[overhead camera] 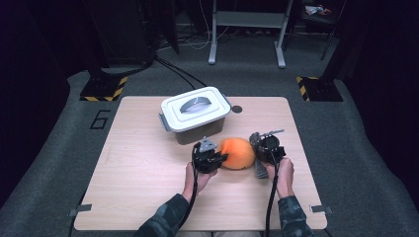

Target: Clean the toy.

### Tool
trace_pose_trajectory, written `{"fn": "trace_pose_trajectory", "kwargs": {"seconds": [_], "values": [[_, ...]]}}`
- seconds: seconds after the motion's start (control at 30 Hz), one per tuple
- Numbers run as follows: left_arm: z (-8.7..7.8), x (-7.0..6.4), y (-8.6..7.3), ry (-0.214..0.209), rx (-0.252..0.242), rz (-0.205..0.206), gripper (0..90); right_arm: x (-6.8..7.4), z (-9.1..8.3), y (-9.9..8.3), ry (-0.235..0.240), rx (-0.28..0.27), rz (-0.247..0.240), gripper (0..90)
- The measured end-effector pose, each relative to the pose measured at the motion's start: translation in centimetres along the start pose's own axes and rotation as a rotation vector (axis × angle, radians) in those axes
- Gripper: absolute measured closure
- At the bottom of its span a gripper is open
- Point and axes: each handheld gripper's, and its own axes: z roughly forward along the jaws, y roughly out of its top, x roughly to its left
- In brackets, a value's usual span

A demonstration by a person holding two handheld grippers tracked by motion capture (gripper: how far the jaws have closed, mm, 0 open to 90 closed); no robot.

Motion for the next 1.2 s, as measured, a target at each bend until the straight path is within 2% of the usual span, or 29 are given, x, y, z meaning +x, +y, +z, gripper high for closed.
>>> {"fn": "trace_pose_trajectory", "kwargs": {"seconds": [0.03,0.07,0.2,0.23,0.3,0.33,0.37,0.47,0.5,0.53,0.57,0.63,0.8,0.9,0.97,1.07,1.2], "values": [[0.0,0.1,0.0,0.002,-0.002,-0.001,78.1,-0.4,1.2,-0.5,0.009,0.038,0.012,72.5],[0.0,0.1,0.0,0.001,-0.003,-0.001,78.1,-0.5,1.6,-0.7,0.014,0.051,0.019,72.5],[-0.1,0.1,0.0,0.002,-0.004,0.0,78.0,-0.5,1.4,-0.7,0.008,0.042,0.021,72.8],[-0.2,0.1,0.0,0.002,-0.003,0.0,77.9,-0.6,0.5,-0.4,-0.004,0.023,0.014,73.0],[-0.2,0.1,0.0,-0.003,-0.003,0.0,77.9,-0.6,0.2,-0.3,-0.003,0.018,0.013,73.1],[-0.2,0.1,0.0,-0.002,-0.001,0.0,77.8,-0.6,-0.6,-0.1,-0.017,-0.003,0.009,73.1],[-0.1,0.0,0.0,0.0,-0.005,0.0,77.8,-0.4,-1.8,0.3,-0.01,-0.036,-0.004,73.2],[-0.1,-0.1,0.0,0.0,-0.003,0.003,77.8,0.0,-2.7,0.6,-0.015,-0.059,-0.016,73.2],[-0.1,-0.1,0.1,-0.001,-0.002,0.006,77.8,0.6,-4.1,1.1,0.0,-0.095,-0.036,73.5],[-0.1,-0.1,0.1,-0.001,-0.002,0.006,77.8,0.6,-4.1,1.1,0.0,-0.095,-0.036,73.5],[-0.1,-0.1,0.1,0.0,-0.001,0.007,77.8,1.5,-5.3,1.6,0.01,-0.125,-0.056,73.5],[-0.1,-0.1,0.1,0.0,-0.001,0.012,77.7,2.5,-6.4,2.0,0.039,-0.158,-0.08,73.5],[-0.1,-0.4,0.3,-0.001,-0.004,0.013,77.5,5.3,-8.1,3.1,0.102,-0.211,-0.157,73.4],[0.0,-0.5,0.4,-0.007,-0.003,0.021,77.5,6.6,-7.9,3.6,0.123,-0.216,-0.201,73.3],[0.0,-0.5,0.4,-0.007,-0.002,0.024,77.5,7.3,-7.4,3.7,0.137,-0.2,-0.219,73.3],[0.0,-0.5,0.4,-0.008,0.001,0.021,77.4,7.7,-6.4,3.6,0.113,-0.18,-0.235,73.4],[0.0,-0.5,0.3,-0.009,-0.001,0.02,77.5,7.4,-6.2,3.5,0.069,-0.176,-0.216,73.5]]}}
